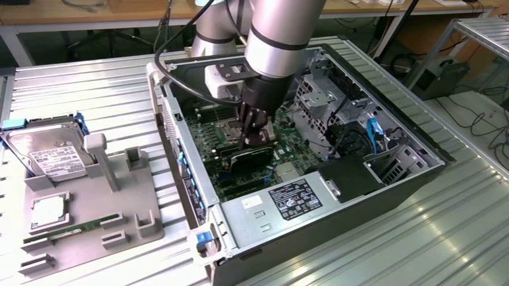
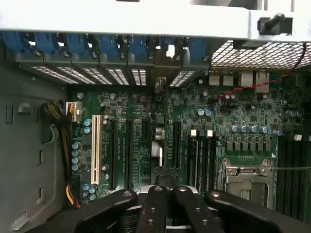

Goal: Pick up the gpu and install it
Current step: 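Press down on the gpu until it lock into place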

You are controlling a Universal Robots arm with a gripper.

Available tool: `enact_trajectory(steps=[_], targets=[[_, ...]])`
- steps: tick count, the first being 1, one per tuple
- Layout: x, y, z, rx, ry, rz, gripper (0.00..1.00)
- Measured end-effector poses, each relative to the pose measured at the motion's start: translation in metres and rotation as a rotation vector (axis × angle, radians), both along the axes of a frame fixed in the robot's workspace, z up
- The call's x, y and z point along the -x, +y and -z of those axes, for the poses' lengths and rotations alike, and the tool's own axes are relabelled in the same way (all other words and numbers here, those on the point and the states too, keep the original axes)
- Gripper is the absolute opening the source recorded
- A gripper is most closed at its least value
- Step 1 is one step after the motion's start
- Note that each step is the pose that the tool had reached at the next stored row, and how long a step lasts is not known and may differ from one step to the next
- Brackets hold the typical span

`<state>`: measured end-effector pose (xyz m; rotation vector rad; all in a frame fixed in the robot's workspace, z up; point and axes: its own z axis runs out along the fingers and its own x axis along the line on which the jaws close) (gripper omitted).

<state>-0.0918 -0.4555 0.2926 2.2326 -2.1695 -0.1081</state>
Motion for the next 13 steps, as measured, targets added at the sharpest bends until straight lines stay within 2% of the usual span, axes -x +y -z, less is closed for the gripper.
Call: enact_trajectory(steps=[13], targets=[[-0.0035,0.0,-0.003,-0.0002,0.0,0.0,0.11]])
